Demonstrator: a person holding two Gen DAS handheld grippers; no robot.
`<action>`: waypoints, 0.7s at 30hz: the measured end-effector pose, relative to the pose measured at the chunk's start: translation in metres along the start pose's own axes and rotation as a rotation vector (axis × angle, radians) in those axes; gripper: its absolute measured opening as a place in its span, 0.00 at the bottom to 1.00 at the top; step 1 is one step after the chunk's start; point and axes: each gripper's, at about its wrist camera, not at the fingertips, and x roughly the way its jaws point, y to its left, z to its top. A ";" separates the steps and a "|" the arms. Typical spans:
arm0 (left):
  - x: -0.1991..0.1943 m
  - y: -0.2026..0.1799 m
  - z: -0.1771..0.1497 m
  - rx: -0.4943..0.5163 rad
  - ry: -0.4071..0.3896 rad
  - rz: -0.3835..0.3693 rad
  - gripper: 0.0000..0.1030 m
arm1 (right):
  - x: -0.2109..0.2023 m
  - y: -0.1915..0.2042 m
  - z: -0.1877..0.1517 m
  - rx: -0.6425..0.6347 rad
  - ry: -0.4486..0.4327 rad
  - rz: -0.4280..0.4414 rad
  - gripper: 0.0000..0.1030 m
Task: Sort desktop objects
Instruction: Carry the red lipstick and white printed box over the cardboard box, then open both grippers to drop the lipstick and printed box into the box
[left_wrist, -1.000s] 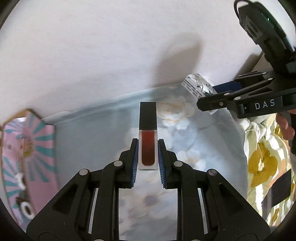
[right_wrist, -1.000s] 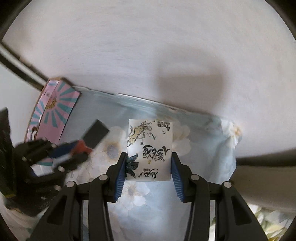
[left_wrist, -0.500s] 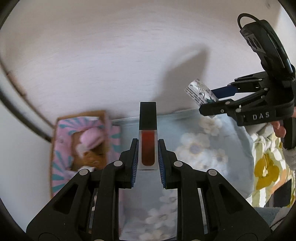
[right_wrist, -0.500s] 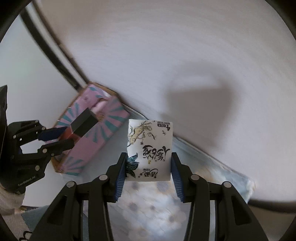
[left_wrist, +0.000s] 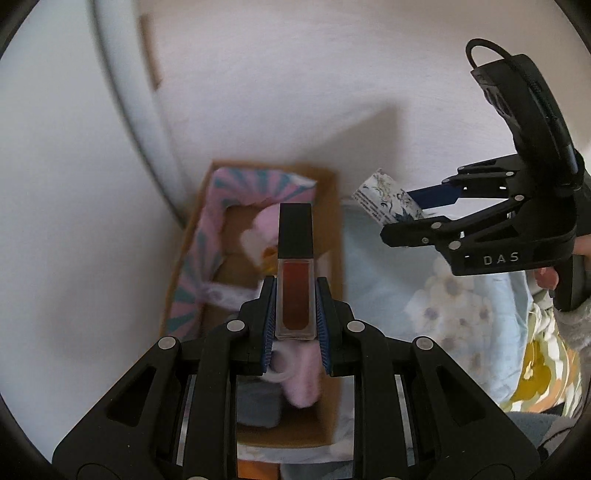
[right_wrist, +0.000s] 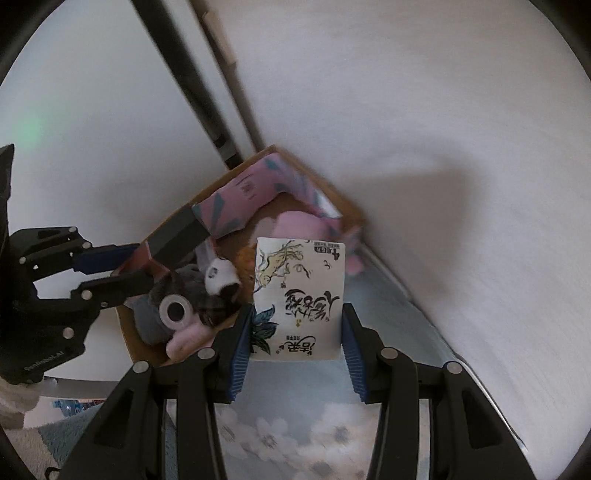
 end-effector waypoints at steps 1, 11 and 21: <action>0.002 0.006 -0.002 -0.016 0.007 0.000 0.17 | 0.007 0.005 0.004 -0.008 0.009 0.006 0.41; 0.031 0.037 -0.016 -0.070 0.043 0.019 0.17 | 0.075 0.037 0.044 -0.029 0.096 0.053 0.41; 0.049 0.038 -0.021 -0.034 0.072 -0.079 0.25 | 0.104 0.045 0.054 -0.043 0.139 0.065 0.49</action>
